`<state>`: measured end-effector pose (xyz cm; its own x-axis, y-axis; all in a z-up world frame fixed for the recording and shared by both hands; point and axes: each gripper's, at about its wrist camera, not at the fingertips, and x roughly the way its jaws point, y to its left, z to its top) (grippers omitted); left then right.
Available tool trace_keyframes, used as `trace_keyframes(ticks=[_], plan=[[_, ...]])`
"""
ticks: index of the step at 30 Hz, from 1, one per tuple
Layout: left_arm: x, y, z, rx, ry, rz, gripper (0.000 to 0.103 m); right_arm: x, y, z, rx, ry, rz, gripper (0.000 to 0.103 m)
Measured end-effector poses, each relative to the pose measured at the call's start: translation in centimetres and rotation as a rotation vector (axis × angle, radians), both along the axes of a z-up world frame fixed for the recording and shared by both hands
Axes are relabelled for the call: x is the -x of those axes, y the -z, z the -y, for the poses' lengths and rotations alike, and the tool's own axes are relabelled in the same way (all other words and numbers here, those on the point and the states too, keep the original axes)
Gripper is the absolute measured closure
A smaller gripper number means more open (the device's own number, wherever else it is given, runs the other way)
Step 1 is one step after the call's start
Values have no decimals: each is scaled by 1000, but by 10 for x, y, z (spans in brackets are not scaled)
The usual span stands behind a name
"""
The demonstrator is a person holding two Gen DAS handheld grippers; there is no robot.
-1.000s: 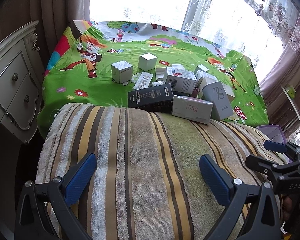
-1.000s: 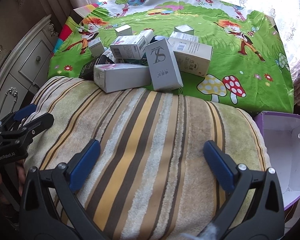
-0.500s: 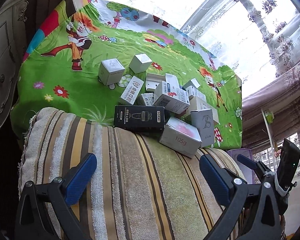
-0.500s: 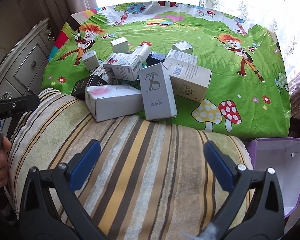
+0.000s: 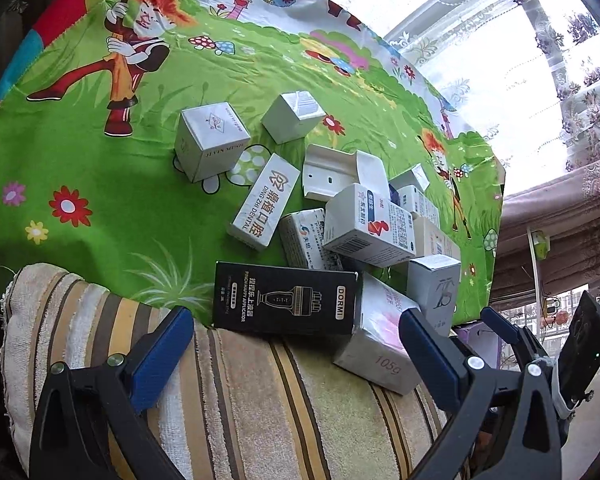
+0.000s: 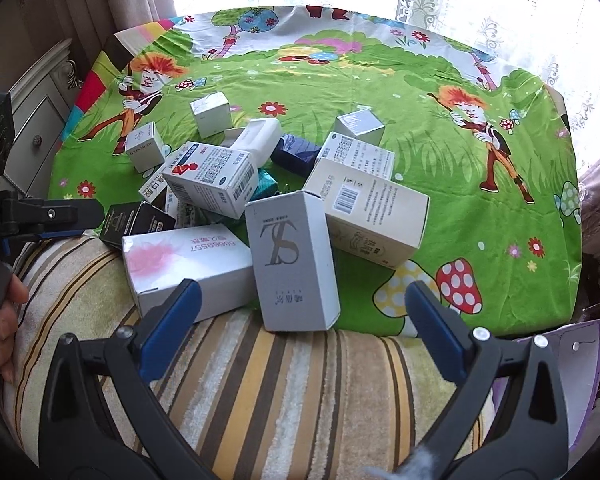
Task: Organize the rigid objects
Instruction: 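Grasp the black DORMI box with the left tool while the right tool grasps the white S box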
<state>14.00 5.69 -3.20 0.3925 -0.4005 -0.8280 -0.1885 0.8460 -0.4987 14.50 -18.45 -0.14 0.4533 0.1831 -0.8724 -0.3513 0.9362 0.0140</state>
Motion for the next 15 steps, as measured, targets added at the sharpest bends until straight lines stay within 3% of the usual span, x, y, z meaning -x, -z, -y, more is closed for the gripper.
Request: trace_keyframes(ticks=[12,15], plan=[[-19,16,12,-23,76,-49,0,-24,16,-29,119,3,15,1],[-24,20,19,-37,113,-65,0,-32,22,-30,126,12,-4,6]])
